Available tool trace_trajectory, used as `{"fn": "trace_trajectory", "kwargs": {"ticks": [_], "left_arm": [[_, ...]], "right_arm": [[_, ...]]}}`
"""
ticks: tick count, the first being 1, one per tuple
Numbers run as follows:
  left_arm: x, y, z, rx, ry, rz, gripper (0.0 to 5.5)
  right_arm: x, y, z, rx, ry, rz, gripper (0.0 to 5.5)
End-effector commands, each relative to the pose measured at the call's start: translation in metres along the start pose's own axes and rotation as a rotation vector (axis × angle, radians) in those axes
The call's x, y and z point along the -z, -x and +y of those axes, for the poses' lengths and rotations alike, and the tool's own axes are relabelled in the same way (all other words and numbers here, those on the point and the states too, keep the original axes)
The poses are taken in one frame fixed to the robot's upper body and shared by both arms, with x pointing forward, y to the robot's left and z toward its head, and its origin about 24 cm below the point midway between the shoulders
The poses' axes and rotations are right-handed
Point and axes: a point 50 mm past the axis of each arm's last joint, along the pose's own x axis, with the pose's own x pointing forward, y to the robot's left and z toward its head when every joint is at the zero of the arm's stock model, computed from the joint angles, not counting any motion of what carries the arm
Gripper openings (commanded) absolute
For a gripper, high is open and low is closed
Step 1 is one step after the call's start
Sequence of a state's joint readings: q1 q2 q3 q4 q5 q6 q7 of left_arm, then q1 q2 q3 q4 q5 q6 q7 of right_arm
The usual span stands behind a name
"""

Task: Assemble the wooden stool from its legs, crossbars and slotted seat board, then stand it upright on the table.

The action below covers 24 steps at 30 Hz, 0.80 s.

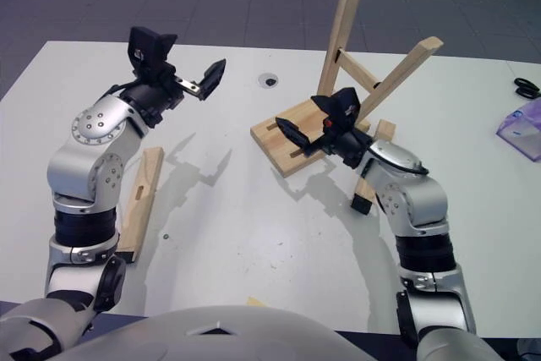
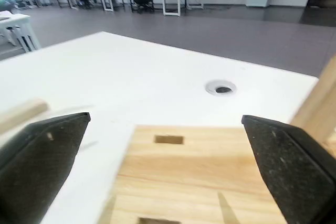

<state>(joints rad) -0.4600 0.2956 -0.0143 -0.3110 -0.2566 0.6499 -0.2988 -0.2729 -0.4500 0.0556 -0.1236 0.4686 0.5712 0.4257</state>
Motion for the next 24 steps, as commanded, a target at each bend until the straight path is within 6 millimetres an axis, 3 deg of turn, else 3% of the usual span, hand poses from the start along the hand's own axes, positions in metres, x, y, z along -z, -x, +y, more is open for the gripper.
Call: {"fn": "trace_trajectory", "kwargs": {"ticks": [1, 4, 8, 11, 15, 18, 21, 24], "left_arm": [[0.004, 0.000, -0.003, 0.017, -0.006, 0.014, 5.40], [0.005, 0.000, -0.006, 0.030, -0.014, 0.017, 5.40], [0.004, 0.001, -0.008, 0.041, -0.021, 0.017, 5.40], [0.006, 0.002, -0.006, 0.036, -0.028, 0.023, 5.40], [0.006, 0.003, -0.003, 0.025, -0.027, 0.025, 5.40], [0.008, 0.003, -0.004, 0.017, -0.024, 0.027, 5.40], [0.009, 0.002, -0.008, 0.026, -0.012, 0.026, 5.40], [0.011, 0.002, -0.009, 0.028, -0.013, 0.033, 5.40]], "right_arm": [[0.012, -0.022, -0.004, 0.104, 0.105, 0.110, 5.38], [0.033, -0.033, 0.000, 0.116, 0.214, 0.244, 5.38], [0.054, -0.031, 0.009, 0.034, 0.244, 0.369, 5.38], [0.063, -0.011, 0.016, -0.142, 0.232, 0.459, 5.38], [0.069, 0.030, 0.012, -0.398, 0.373, 0.600, 5.38], [0.065, 0.047, 0.005, -0.460, 0.391, 0.642, 5.38], [0.056, 0.050, -0.004, -0.424, 0.444, 0.602, 5.38], [0.019, 0.040, 0.004, -0.451, 0.326, 0.288, 5.38]]}}
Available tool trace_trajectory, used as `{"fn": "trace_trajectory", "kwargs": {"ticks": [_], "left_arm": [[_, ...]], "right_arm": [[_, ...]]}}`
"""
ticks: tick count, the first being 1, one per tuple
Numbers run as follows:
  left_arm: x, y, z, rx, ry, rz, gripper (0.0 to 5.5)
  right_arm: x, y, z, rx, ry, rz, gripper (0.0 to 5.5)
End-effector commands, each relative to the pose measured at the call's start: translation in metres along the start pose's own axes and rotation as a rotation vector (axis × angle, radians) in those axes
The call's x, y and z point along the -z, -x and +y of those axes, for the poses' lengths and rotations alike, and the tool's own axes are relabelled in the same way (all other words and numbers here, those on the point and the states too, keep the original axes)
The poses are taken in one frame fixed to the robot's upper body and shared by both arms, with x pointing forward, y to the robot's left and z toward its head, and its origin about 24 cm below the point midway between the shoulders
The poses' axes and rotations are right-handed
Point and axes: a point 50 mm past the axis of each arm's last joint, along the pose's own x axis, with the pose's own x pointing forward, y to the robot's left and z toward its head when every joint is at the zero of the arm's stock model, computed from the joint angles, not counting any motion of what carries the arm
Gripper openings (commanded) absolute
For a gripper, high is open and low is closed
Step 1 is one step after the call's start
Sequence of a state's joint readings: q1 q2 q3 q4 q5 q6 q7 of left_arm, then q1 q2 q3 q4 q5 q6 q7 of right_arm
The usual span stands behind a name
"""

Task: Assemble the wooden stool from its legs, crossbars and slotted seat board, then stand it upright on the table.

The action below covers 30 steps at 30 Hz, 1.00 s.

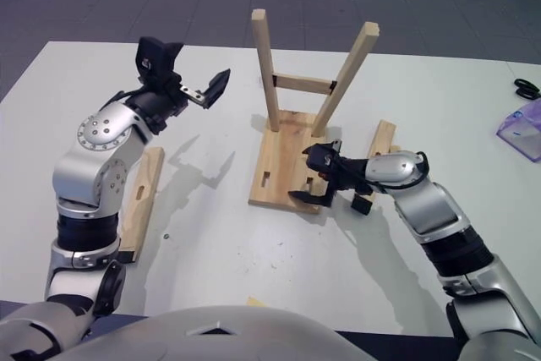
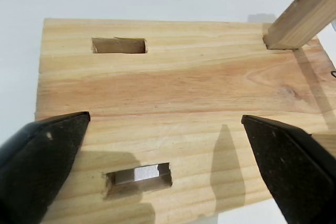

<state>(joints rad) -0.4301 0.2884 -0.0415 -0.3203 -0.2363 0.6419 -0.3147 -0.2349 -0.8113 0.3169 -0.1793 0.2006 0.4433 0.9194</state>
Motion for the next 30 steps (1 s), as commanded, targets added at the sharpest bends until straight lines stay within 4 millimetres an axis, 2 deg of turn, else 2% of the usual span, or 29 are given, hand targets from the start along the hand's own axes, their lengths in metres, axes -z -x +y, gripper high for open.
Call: {"fn": "trace_trajectory", "kwargs": {"ticks": [1, 3, 4, 6, 8, 13, 15, 17, 22, 26, 30], "left_arm": [[0.003, 0.000, -0.002, 0.002, -0.006, 0.012, 5.40], [0.002, 0.001, 0.001, -0.005, -0.004, 0.006, 5.40], [0.000, 0.002, 0.004, -0.021, 0.000, -0.002, 5.40], [-0.002, 0.003, 0.014, -0.109, 0.008, -0.023, 5.40], [-0.004, 0.004, 0.034, -0.287, 0.027, -0.048, 5.40], [-0.009, 0.025, 0.069, -0.597, 0.066, -0.107, 5.40], [-0.008, 0.034, 0.076, -0.661, 0.058, -0.108, 5.40], [-0.005, 0.035, 0.076, -0.666, 0.048, -0.096, 5.40], [-0.002, 0.043, 0.077, -0.693, 0.042, -0.085, 5.40], [0.001, 0.047, 0.076, -0.694, 0.040, -0.066, 5.40], [0.004, 0.049, 0.073, -0.682, 0.048, -0.048, 5.40]], "right_arm": [[-0.021, 0.018, -0.009, 0.041, -0.205, -0.349, 5.38], [-0.045, 0.045, -0.027, 0.121, -0.326, -0.622, 5.38], [-0.050, 0.061, -0.036, 0.164, -0.377, -0.739, 5.38], [-0.053, 0.089, -0.044, 0.236, -0.482, -0.950, 5.38], [-0.039, 0.104, -0.042, 0.311, -0.610, -1.037, 5.38], [0.022, 0.112, -0.030, 0.613, -0.783, -0.898, 5.38], [0.047, 0.108, -0.025, 0.739, -0.796, -0.762, 5.38], [0.065, 0.103, -0.014, 0.779, -0.808, -0.655, 5.38], [0.093, 0.091, 0.006, 0.757, -0.813, -0.480, 5.38], [0.104, 0.097, 0.009, 0.804, -0.869, -0.522, 5.38], [0.120, 0.099, 0.015, 0.835, -0.887, -0.460, 5.38]]}}
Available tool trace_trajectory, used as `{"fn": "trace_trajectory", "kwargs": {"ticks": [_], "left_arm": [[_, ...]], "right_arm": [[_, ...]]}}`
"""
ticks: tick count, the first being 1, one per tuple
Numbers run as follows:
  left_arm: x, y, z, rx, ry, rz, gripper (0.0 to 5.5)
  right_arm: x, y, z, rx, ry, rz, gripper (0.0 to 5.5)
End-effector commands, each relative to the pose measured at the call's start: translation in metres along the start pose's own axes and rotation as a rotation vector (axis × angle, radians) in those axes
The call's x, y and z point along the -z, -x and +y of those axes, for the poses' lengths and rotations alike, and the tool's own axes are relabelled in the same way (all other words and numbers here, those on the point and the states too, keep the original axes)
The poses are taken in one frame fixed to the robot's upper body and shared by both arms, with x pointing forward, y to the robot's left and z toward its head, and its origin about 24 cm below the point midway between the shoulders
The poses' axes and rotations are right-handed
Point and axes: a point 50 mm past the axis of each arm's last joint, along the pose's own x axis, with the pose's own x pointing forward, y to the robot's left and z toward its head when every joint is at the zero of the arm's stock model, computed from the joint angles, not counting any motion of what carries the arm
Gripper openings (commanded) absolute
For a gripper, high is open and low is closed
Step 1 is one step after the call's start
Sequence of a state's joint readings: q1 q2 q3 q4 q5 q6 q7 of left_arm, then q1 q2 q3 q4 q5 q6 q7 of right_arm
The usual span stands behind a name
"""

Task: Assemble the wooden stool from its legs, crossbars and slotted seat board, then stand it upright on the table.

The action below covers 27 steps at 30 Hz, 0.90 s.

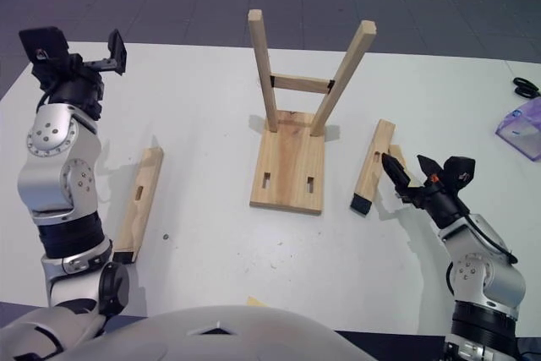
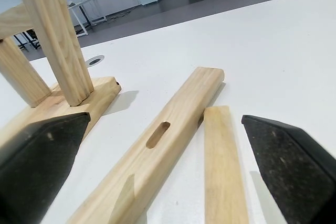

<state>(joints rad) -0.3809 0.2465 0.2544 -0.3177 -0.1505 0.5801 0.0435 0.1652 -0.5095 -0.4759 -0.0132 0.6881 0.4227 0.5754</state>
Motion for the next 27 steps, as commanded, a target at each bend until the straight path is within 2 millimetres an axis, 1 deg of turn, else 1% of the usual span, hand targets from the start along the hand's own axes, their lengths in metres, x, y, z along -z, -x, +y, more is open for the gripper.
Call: {"fn": "trace_trajectory", "kwargs": {"ticks": [1, 6, 7, 8, 12, 17, 23, 27], "left_arm": [[0.003, 0.004, 0.001, 0.004, -0.006, 0.025, 5.40], [0.005, 0.007, 0.000, 0.002, -0.006, 0.034, 5.40], [0.005, 0.007, -0.001, 0.004, -0.006, 0.036, 5.40], [0.005, 0.008, -0.002, 0.005, -0.006, 0.037, 5.40], [0.007, 0.008, -0.003, 0.009, -0.003, 0.046, 5.40], [0.008, 0.007, -0.005, 0.015, -0.012, 0.048, 5.40], [0.010, 0.007, -0.005, 0.017, -0.016, 0.054, 5.40], [0.010, 0.007, -0.006, 0.019, -0.018, 0.056, 5.40]], "right_arm": [[0.011, 0.010, -0.014, 0.065, 0.010, 0.046, 5.38], [0.023, 0.017, -0.025, 0.101, 0.095, 0.150, 5.38], [0.025, 0.017, -0.027, 0.108, 0.110, 0.165, 5.19], [0.027, 0.017, -0.029, 0.122, 0.119, 0.175, 5.12], [0.031, 0.014, -0.030, 0.128, 0.180, 0.223, 4.44], [0.037, 0.013, -0.033, 0.152, 0.215, 0.274, 3.67], [0.054, 0.020, -0.037, 0.163, 0.271, 0.421, 2.76], [0.055, 0.015, -0.036, 0.148, 0.281, 0.438, 2.21]]}}
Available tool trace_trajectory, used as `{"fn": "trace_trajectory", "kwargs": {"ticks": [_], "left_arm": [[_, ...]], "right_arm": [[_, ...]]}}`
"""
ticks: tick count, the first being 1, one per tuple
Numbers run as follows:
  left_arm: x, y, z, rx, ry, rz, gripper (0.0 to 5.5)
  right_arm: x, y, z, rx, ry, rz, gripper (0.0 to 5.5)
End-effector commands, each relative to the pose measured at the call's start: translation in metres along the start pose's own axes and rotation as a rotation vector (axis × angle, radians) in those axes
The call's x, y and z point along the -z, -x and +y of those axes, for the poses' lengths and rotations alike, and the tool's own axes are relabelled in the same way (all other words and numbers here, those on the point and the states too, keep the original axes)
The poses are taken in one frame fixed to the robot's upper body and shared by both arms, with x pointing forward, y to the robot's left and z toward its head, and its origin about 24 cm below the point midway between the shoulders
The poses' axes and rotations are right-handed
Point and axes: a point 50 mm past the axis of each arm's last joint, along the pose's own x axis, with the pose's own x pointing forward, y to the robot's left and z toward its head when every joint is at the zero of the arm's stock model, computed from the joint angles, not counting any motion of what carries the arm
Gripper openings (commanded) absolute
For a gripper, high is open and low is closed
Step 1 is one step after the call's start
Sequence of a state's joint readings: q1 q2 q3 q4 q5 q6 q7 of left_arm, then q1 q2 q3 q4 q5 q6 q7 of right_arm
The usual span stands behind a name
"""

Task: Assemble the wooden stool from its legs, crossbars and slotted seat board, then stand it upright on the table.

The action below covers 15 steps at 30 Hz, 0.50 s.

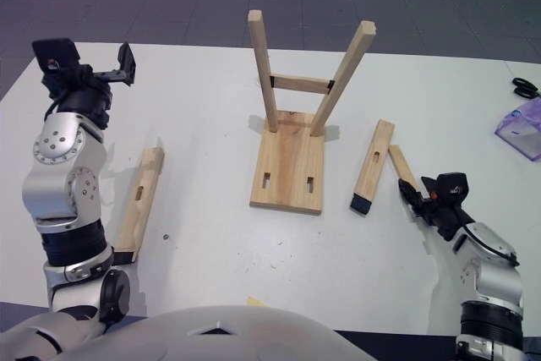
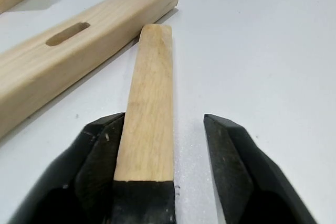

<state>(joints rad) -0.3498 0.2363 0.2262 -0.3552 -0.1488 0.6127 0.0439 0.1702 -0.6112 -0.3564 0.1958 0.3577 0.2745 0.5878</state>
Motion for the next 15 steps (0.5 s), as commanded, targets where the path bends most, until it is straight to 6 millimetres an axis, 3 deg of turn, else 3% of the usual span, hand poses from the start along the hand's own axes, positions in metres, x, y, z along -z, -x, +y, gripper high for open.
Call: {"fn": "trace_trajectory", "kwargs": {"ticks": [1, 6, 10, 12, 15], "left_arm": [[0.004, 0.000, 0.000, -0.003, -0.009, 0.023, 5.40], [0.002, -0.003, -0.002, 0.011, -0.012, 0.018, 5.40], [-0.001, -0.008, -0.001, 0.030, -0.024, 0.013, 5.40], [-0.010, -0.013, -0.002, 0.047, -0.018, -0.011, 5.40], [-0.030, -0.021, -0.008, 0.127, 0.115, -0.056, 5.40]], "right_arm": [[0.029, 0.000, 0.006, -0.009, -0.002, 0.166, 2.06], [0.035, 0.001, 0.011, -0.013, -0.017, 0.182, 1.32], [0.038, 0.003, 0.013, 0.034, -0.016, 0.164, 1.32], [0.016, -0.006, 0.003, 0.184, -0.032, 0.001, 1.32], [-0.046, -0.015, -0.006, 0.428, 0.017, -0.350, 1.32]]}}
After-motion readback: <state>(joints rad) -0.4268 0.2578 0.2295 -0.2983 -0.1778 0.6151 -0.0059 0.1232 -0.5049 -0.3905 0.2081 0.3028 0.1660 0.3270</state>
